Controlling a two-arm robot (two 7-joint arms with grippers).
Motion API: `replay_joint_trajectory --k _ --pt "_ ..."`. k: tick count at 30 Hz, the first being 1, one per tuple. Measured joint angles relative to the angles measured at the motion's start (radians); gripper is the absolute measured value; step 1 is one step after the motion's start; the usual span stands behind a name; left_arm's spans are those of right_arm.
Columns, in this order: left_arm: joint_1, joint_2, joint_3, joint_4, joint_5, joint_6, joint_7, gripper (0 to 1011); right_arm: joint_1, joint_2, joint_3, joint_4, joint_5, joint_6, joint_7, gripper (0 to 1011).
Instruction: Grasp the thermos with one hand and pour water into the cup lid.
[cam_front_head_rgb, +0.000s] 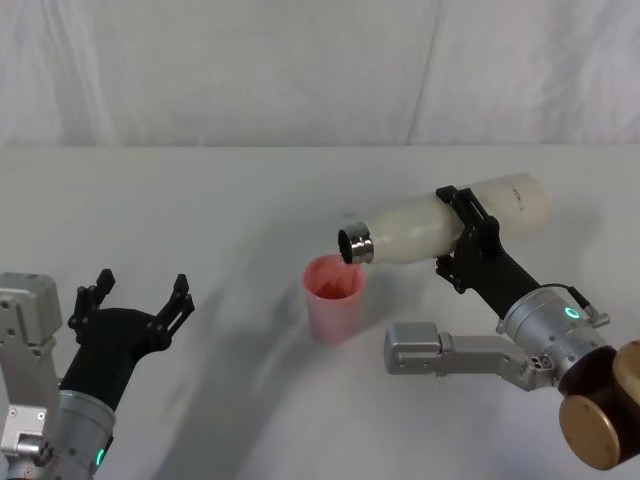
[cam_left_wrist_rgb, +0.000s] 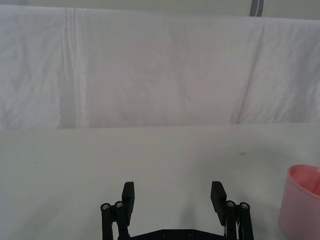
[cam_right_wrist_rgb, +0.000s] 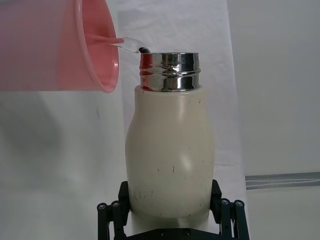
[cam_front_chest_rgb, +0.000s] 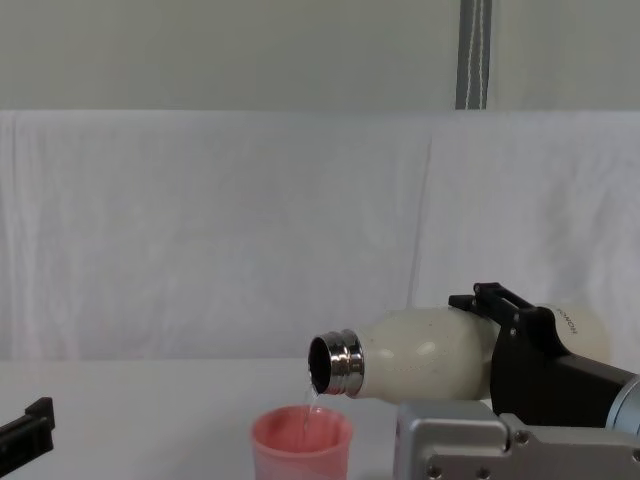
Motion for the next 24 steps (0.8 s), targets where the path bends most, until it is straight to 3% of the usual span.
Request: replay_joint_trajectory --k 24 --pt "0.000 0.000 0.000 0.000 0.000 0.000 0.000 1001 0.001 0.003 0.000 -0.001 -0.002 -0.001 -0.005 950"
